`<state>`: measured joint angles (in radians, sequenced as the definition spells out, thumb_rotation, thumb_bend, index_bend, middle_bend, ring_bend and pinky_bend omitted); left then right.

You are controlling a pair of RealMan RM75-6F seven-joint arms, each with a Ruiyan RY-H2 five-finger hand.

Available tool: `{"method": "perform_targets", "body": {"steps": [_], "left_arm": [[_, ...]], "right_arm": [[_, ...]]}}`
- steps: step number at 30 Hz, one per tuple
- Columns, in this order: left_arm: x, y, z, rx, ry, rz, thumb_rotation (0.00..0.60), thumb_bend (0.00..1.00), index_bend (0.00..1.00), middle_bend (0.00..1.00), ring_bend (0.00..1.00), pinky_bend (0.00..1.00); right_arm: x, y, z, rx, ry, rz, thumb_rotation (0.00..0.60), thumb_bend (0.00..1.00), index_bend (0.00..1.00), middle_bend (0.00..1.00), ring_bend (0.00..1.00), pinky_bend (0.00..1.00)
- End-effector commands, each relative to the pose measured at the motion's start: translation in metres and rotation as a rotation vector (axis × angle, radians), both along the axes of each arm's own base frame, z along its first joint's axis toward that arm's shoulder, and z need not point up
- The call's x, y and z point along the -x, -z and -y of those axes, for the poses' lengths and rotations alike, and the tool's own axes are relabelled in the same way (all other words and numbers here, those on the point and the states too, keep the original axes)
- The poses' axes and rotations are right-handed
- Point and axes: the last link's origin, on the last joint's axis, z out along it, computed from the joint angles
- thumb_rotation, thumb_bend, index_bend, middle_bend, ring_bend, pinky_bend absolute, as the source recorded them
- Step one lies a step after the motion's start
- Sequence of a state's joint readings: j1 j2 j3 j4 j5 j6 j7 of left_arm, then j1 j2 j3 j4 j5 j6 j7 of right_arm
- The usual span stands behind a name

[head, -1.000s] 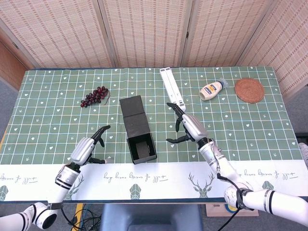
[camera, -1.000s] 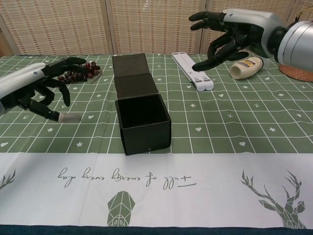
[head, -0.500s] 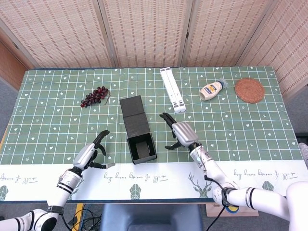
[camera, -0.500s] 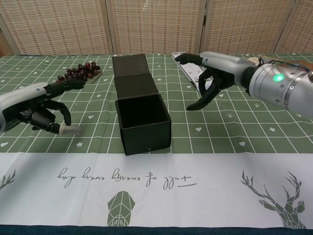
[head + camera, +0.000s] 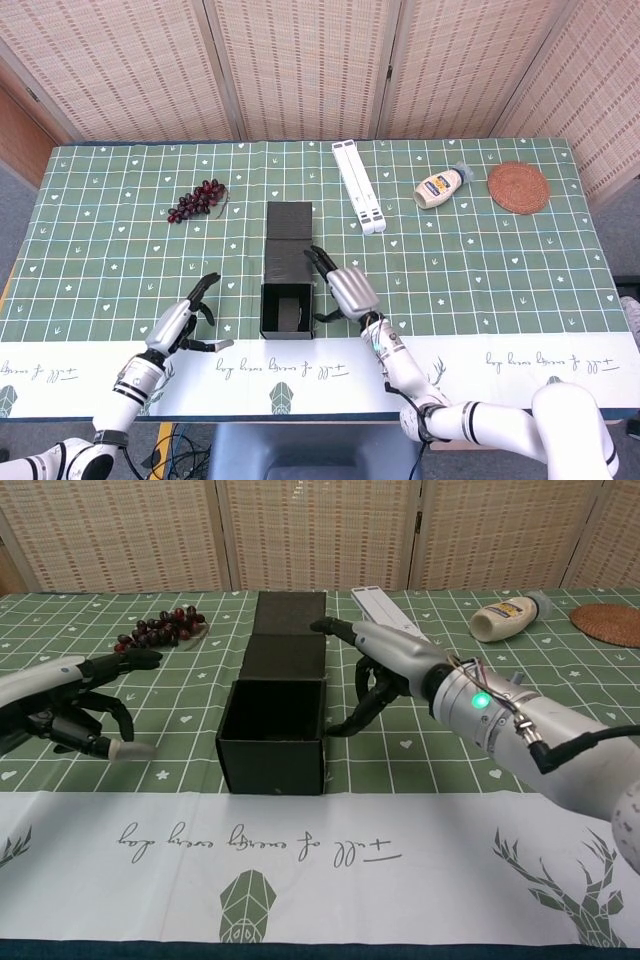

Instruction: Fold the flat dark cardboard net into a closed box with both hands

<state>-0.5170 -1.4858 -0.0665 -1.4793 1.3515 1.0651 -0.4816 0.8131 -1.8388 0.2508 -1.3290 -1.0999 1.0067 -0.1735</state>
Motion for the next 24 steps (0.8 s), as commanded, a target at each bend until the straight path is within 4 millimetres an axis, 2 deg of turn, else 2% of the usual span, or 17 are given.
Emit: {"method": "perform_targets", "body": {"steps": [1,4,11,14,18,24], "left_arm": [[-0.001,0.002,-0.002,0.002,0.007,0.0,0.6,0.11,0.0,0.0,0.5,0.88],[-0.003,0.005,-0.006,0.016,0.013,0.013,0.6,0.11,0.0,0.0,0.5,0.88],[-0.012,0.019,-0.02,0.087,0.031,0.052,0.6,0.11,0.0,0.0,0.5,0.88],[-0.017,0.028,-0.024,0.107,0.051,0.052,0.6,0.11,0.0,0.0,0.5,0.88],[-0.021,0.038,-0.026,0.132,0.063,0.062,0.6,0.11,0.0,0.0,0.5,0.88],[-0.023,0.05,-0.031,0.156,0.063,0.074,0.6,0.11,0.0,0.0,0.5,0.88]], "right_arm": [[-0.002,-0.007,-0.001,0.015,0.007,0.022,0.6,0.01,0.0,0.0,0.62,1.0],[-0.002,-0.029,0.003,0.028,0.019,0.062,0.6,0.01,0.0,0.0,0.62,1.0],[-0.002,-0.104,0.007,0.108,-0.001,0.119,0.6,0.01,0.0,0.0,0.62,1.0],[0.003,-0.126,0.008,0.14,0.01,0.118,0.6,0.01,0.0,0.0,0.62,1.0],[0.01,-0.143,0.008,0.157,0.039,0.135,0.6,0.01,0.0,0.0,0.62,1.0],[0.019,-0.148,0.006,0.149,0.056,0.135,0.6,0.01,0.0,0.0,0.62,1.0]]}}
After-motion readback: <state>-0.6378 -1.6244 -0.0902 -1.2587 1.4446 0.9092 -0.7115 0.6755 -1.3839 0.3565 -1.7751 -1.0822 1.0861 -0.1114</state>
